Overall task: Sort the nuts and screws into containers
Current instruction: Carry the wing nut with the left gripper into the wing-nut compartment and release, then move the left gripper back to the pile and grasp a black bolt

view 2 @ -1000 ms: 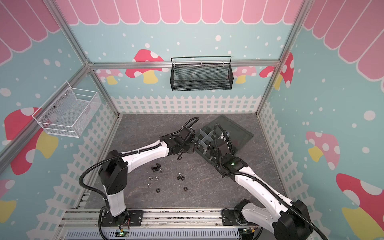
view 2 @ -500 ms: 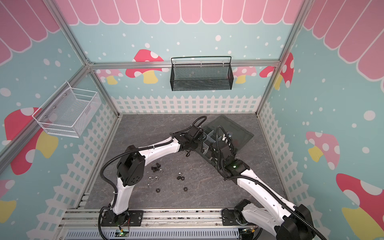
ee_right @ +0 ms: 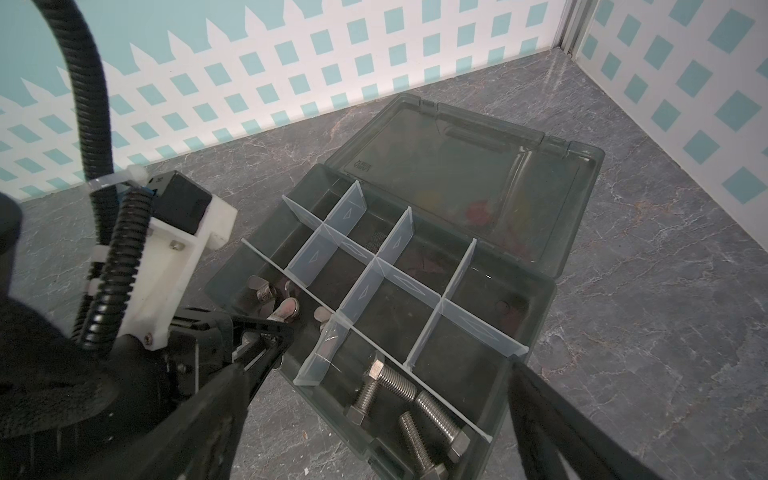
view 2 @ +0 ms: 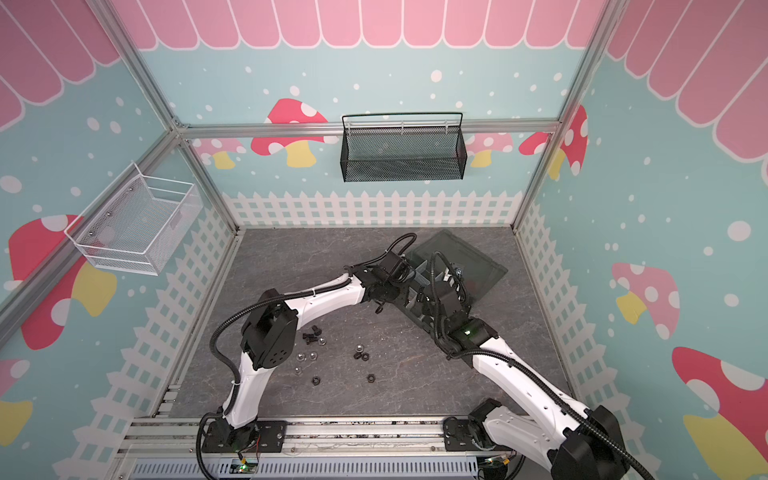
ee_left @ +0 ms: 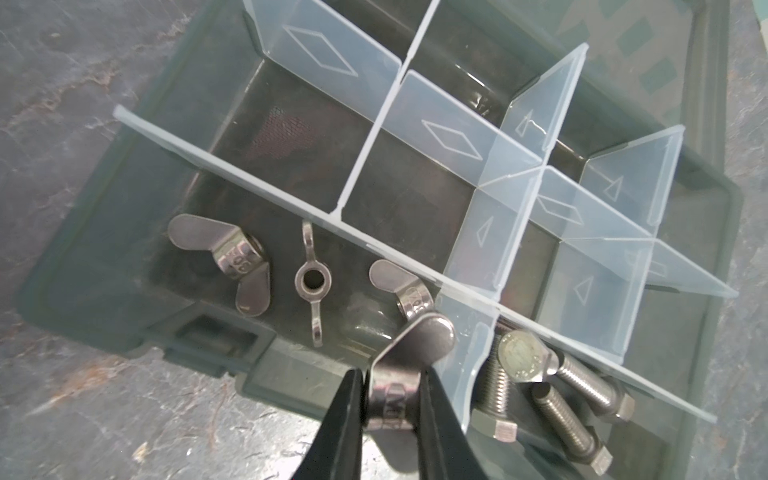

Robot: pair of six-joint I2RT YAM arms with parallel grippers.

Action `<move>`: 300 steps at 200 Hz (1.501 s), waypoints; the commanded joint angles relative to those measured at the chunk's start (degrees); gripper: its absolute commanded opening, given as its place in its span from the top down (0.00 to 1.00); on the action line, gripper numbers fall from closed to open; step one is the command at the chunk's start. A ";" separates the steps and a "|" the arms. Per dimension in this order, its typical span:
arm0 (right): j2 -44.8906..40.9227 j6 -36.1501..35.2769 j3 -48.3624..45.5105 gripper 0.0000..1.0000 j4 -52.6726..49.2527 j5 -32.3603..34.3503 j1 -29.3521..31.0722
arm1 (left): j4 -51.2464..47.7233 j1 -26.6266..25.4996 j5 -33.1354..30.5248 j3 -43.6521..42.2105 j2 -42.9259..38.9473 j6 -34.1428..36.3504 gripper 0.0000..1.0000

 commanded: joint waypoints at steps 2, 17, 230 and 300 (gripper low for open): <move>0.57 1.19 -0.12 0.02 -0.30 -0.10 -0.39 | 0.33 0.45 0.09 0.97 0.09 -0.31 0.74; 0.61 1.31 -0.11 0.02 -0.30 -0.18 -0.40 | 0.39 0.42 -0.31 0.64 -0.59 -0.31 0.70; 2.83 0.88 0.49 0.02 -0.99 1.02 -0.35 | -2.34 16.69 -16.21 -35.28 -31.53 -0.33 0.17; 3.59 1.29 1.31 0.02 -1.60 1.10 -0.40 | -8.10 21.51 -19.11 -35.21 -28.24 8.00 0.25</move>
